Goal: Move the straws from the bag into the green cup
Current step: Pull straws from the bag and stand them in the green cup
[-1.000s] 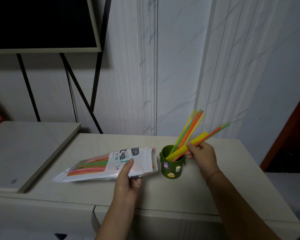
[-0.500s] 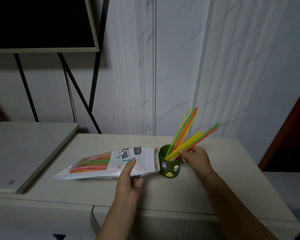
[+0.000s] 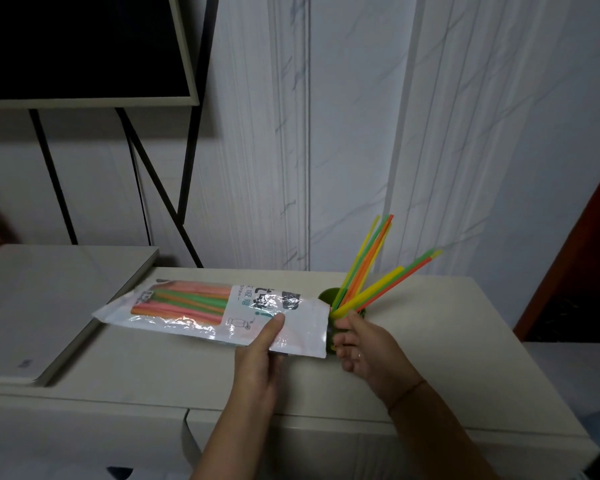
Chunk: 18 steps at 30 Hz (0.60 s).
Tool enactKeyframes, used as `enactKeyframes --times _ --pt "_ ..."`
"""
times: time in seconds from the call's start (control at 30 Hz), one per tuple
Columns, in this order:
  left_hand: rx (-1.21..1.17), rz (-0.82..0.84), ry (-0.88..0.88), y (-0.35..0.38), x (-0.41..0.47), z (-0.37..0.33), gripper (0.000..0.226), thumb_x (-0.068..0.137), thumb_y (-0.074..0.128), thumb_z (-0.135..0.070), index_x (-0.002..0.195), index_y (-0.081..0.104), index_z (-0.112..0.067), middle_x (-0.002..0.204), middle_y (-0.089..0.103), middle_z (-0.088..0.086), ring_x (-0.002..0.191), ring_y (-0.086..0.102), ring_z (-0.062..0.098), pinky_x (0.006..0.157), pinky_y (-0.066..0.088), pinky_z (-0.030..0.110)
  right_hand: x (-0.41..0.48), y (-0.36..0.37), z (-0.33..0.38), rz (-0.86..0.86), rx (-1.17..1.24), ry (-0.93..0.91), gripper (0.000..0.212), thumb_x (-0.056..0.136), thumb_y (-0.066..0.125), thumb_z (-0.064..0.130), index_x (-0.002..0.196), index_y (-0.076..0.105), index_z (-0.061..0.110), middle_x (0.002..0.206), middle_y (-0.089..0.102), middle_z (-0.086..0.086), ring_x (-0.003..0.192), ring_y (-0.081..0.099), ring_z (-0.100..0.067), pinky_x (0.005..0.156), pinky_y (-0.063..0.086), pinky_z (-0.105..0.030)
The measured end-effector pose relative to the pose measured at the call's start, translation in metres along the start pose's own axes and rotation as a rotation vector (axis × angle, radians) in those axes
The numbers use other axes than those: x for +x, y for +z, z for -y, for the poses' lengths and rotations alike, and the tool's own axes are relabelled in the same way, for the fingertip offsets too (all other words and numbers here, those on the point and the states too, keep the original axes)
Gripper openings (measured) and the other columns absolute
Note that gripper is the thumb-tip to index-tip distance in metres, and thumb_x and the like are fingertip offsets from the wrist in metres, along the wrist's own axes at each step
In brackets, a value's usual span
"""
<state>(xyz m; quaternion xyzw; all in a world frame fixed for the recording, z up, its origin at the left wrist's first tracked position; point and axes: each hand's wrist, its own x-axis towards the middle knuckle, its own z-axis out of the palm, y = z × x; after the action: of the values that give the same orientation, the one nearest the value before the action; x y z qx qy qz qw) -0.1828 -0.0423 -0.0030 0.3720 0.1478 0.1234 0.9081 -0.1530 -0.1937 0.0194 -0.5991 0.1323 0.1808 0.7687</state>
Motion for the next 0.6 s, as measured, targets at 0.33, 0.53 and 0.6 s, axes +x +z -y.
enactKeyframes --times 0.33,0.53,0.6 --pt "0.241 0.147 0.117 0.004 -0.008 -0.008 0.039 0.062 0.079 -0.012 0.100 0.072 -0.020 0.100 0.076 0.009 0.092 0.073 0.023 0.069 0.058 0.027 -0.005 0.019 -0.001 0.024 0.224 -0.040 0.035 0.098 0.039 0.033 0.091 0.064 0.009 0.102 0.069 -0.015 0.071 0.058 -0.025 0.061 0.037 -0.029" --pt "0.312 0.181 0.138 -0.001 -0.005 -0.010 0.053 0.064 0.083 -0.014 0.113 0.065 -0.022 0.106 0.075 0.007 0.097 0.072 0.024 0.074 0.058 0.029 -0.008 0.018 0.000 0.046 0.219 -0.063 0.029 0.099 0.040 0.026 0.094 0.063 0.010 0.082 0.071 -0.008 0.073 0.066 -0.022 0.060 0.053 -0.032" --pt "0.317 0.187 0.136 -0.003 -0.004 -0.010 0.053 0.064 0.081 -0.015 0.114 0.065 -0.023 0.106 0.075 0.007 0.098 0.071 0.024 0.074 0.058 0.029 -0.009 0.018 0.000 0.062 0.235 -0.069 0.028 0.099 0.040 0.023 0.092 0.063 0.010 0.082 0.071 -0.009 0.076 0.066 -0.023 0.067 0.052 -0.037"
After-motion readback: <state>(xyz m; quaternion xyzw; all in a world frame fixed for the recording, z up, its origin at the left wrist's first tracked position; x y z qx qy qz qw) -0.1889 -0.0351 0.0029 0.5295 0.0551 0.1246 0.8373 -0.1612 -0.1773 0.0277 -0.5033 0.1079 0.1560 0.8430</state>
